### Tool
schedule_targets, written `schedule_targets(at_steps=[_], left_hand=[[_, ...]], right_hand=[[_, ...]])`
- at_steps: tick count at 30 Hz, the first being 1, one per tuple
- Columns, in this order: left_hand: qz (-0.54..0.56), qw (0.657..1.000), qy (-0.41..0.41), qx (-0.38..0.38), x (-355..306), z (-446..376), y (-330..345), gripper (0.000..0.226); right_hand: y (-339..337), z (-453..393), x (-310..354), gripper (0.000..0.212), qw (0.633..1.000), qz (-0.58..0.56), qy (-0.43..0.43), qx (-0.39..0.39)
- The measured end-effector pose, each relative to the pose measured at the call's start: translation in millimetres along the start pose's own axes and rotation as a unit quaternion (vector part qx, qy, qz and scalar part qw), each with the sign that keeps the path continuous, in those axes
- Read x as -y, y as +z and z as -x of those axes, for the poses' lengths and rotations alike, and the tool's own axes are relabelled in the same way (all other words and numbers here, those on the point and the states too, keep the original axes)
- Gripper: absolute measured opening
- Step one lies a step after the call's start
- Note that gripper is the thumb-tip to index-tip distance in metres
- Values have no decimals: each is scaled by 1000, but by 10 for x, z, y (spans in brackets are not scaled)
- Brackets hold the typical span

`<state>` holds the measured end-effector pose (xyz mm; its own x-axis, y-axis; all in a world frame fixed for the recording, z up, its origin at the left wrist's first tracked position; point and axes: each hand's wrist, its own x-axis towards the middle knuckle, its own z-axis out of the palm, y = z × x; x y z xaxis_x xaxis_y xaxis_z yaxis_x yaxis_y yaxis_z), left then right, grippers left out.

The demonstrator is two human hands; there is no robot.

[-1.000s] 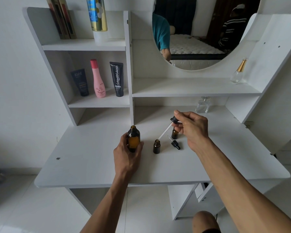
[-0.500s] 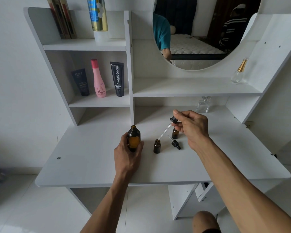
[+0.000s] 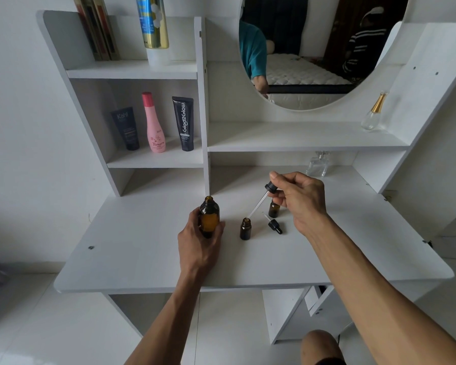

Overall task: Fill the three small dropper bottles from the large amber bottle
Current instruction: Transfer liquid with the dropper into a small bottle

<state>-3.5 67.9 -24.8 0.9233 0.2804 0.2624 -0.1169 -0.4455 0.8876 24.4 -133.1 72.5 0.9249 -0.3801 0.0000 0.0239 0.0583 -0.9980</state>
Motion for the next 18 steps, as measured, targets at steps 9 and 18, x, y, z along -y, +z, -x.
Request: schedule_targets(at_steps=[9,18], left_hand=[[2,1000,6,0,-19,4,-1,44],[2,1000,4,0,-3,1,0,45]], right_hand=[[9,-2,-3,20,1000,6,-2,5],[10,-3,30,20,1000,18,-21,13]])
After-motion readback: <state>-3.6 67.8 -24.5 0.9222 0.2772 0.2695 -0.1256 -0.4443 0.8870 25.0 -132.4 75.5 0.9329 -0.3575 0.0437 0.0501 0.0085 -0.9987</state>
